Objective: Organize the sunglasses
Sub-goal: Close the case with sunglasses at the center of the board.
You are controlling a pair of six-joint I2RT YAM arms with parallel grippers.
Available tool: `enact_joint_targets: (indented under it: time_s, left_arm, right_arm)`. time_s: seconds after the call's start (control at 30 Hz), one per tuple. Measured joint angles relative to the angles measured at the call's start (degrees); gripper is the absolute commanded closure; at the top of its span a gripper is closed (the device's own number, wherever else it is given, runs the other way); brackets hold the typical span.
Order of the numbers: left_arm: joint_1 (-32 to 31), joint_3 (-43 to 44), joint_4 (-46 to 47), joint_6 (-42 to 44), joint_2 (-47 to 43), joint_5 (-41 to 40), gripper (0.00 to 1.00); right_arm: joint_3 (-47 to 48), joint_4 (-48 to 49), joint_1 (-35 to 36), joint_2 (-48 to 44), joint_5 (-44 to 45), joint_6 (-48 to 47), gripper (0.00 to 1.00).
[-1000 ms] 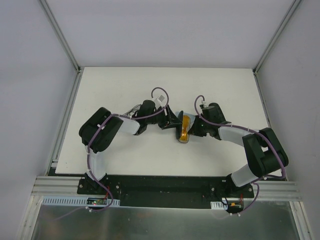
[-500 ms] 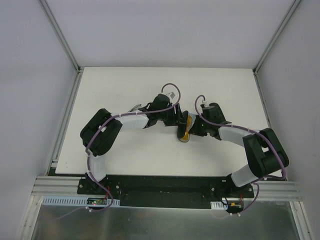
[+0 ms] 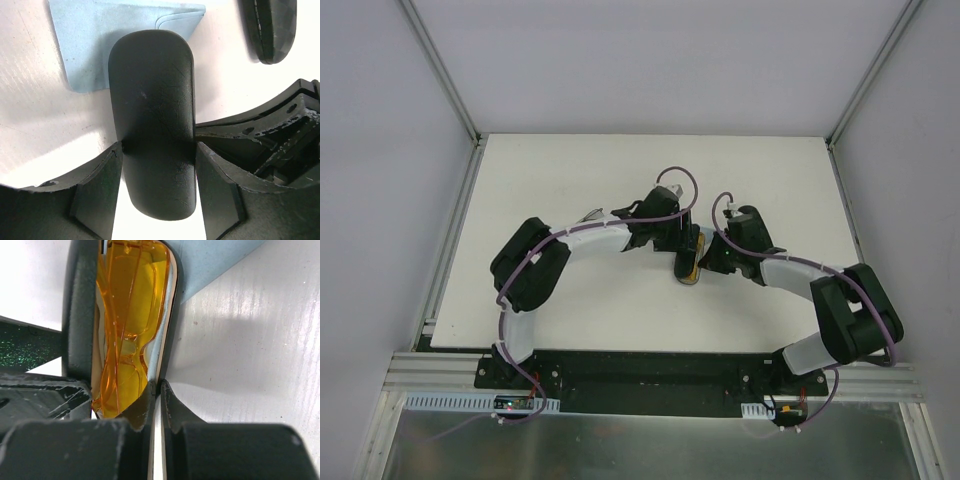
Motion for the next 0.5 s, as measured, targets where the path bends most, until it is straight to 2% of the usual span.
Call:
enact_joint_targets:
  time_s: [0.4,0.5]
  left_arm:
    - [-3.15,9.86,-12.98,4.46,4.2,-8.24,0.63]
    - [-4.17,12.81,-16.35,5.55,5.62,-10.82,0.63]
  right_arm:
    - [-1.18,2.14,0.04,-2.58,-1.22,0.22,0.99]
    - [-1.42,2.58,0.04,-2.8,-1.46,0.22,0.96]
